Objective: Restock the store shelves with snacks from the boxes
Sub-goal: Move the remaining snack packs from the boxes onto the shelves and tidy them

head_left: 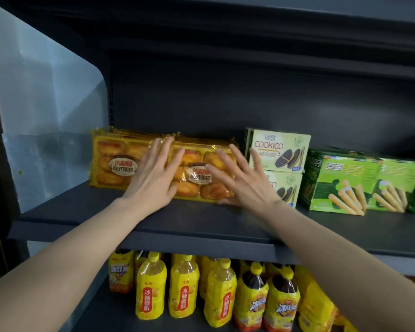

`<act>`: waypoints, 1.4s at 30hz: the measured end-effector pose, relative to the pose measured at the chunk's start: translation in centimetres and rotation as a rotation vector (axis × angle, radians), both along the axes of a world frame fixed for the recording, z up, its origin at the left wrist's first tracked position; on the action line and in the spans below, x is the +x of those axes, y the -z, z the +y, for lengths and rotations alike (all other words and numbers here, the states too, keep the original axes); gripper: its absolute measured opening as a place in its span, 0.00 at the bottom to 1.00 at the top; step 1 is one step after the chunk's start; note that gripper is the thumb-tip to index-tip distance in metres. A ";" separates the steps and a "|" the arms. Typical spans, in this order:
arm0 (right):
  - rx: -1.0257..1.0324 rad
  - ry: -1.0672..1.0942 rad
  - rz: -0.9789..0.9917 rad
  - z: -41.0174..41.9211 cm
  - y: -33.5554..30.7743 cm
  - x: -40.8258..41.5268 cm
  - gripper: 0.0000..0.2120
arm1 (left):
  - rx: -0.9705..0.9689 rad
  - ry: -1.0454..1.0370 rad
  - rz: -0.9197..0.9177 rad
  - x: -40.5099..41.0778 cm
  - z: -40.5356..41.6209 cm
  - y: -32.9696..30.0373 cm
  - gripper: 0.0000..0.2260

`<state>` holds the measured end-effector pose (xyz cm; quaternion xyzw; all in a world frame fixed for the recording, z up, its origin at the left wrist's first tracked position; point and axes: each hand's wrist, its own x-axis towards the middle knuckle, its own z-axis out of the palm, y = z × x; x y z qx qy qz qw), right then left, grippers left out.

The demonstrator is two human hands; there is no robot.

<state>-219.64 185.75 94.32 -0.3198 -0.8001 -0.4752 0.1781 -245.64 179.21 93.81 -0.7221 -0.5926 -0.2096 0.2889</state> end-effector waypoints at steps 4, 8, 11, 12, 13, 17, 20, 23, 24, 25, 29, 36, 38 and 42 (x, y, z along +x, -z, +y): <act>0.099 0.067 -0.028 0.6 -0.7 7.8 0.43 | -0.039 0.038 0.191 4.5 1.3 -1.3 0.49; 0.055 0.146 -0.102 2.0 -1.2 11.3 0.52 | -0.101 -0.047 0.241 7.3 3.2 -1.2 0.56; 0.040 0.114 -0.153 3.5 -1.0 11.8 0.50 | -0.117 -0.128 0.191 7.8 4.2 -0.6 0.58; 0.035 0.101 -0.153 3.9 -0.8 11.9 0.49 | -0.109 -0.145 0.176 7.8 4.5 -0.4 0.59; 0.031 0.089 -0.148 4.2 -0.6 12.0 0.48 | -0.095 -0.160 0.164 8.0 4.7 -0.1 0.60; 0.040 0.024 -0.112 4.7 0.0 12.5 0.46 | -0.095 -0.218 0.116 9.5 4.4 0.0 0.61; 0.060 -0.051 -0.055 4.9 -0.5 14.3 0.45 | -0.027 -0.152 0.096 12.0 3.2 -0.9 0.56; 0.140 -0.073 0.019 4.6 -1.1 18.7 0.41 | 0.084 0.008 0.135 16.5 2.5 -2.0 0.52; 0.159 -0.062 0.044 4.4 -1.1 20.6 0.39 | 0.105 0.061 0.164 18.2 2.7 -2.2 0.52; 0.171 -0.037 0.061 4.3 -1.1 22.4 0.39 | 0.115 0.102 0.206 19.8 3.1 -2.2 0.52; 0.155 0.088 0.021 4.8 -0.7 28.2 0.46 | 0.064 0.087 0.336 24.0 5.5 -1.2 0.57; 0.151 0.105 -0.038 7.2 -0.4 29.5 0.53 | -0.059 -0.098 0.224 24.6 7.7 -0.6 0.58; 0.153 0.078 -0.034 7.4 -0.3 29.6 0.53 | -0.073 -0.116 0.191 24.7 7.8 -0.6 0.59; 0.092 0.058 -0.026 6.8 -0.5 29.6 0.52 | 0.014 -0.100 0.196 25.0 6.9 -0.1 0.60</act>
